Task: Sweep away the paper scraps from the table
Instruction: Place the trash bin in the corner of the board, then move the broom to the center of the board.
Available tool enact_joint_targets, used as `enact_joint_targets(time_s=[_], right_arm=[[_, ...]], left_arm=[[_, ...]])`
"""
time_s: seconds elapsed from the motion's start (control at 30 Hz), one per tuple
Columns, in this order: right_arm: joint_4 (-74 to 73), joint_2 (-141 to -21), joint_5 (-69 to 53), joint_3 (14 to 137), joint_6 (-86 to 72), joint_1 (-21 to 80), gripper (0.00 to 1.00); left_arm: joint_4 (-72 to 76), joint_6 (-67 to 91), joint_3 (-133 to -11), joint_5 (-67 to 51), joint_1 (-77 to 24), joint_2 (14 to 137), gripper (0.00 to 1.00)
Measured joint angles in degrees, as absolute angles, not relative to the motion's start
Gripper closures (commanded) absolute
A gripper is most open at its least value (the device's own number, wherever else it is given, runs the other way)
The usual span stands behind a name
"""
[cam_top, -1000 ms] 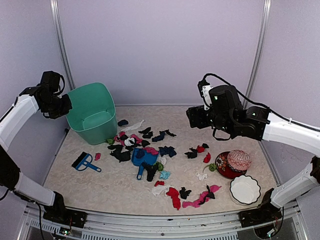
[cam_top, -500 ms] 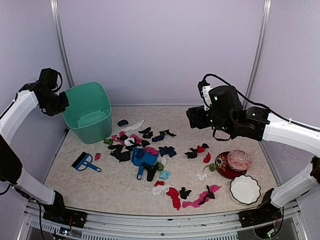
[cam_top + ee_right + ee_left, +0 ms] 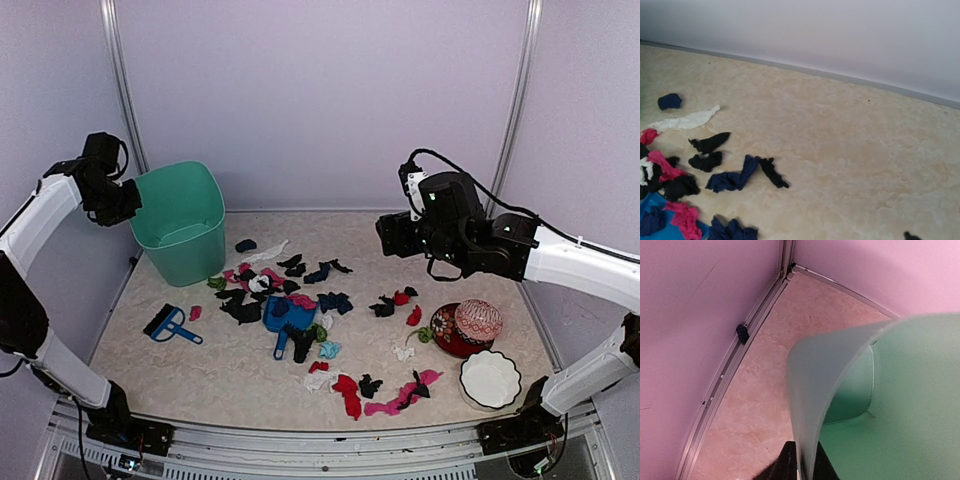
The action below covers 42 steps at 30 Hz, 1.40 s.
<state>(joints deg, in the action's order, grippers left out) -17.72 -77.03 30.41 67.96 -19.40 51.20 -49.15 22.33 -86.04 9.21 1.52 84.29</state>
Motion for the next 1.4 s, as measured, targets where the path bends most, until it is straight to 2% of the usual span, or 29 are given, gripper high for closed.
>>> enact_joint_targets(time_s=[0.13,0.5,0.7,1.07,1.4], right_arm=[[-17.72,-77.03,30.41,67.96,-19.4,51.11,0.13],[-17.74,-77.03,30.33,67.96,-19.4,50.72,0.13],[-17.74,-77.1,29.15,67.96,-19.4,50.72,0.13],[-16.93,-77.84,18.52,67.55,-17.15,50.7,0.15],[-11.16,-82.21,-3.2,65.89,-12.84,53.95,0.18]], left_arm=[[-48.8,22.28,-87.55,9.04,1.56,84.82,0.73],[-47.92,21.69,-89.84,9.26,1.85,84.86,0.24],[-47.2,20.75,-90.04,9.3,1.76,83.42,0.04],[-44.99,20.38,-83.79,10.33,-0.78,67.13,0.01],[-42.98,20.78,-68.2,6.33,-4.19,53.32,0.01]])
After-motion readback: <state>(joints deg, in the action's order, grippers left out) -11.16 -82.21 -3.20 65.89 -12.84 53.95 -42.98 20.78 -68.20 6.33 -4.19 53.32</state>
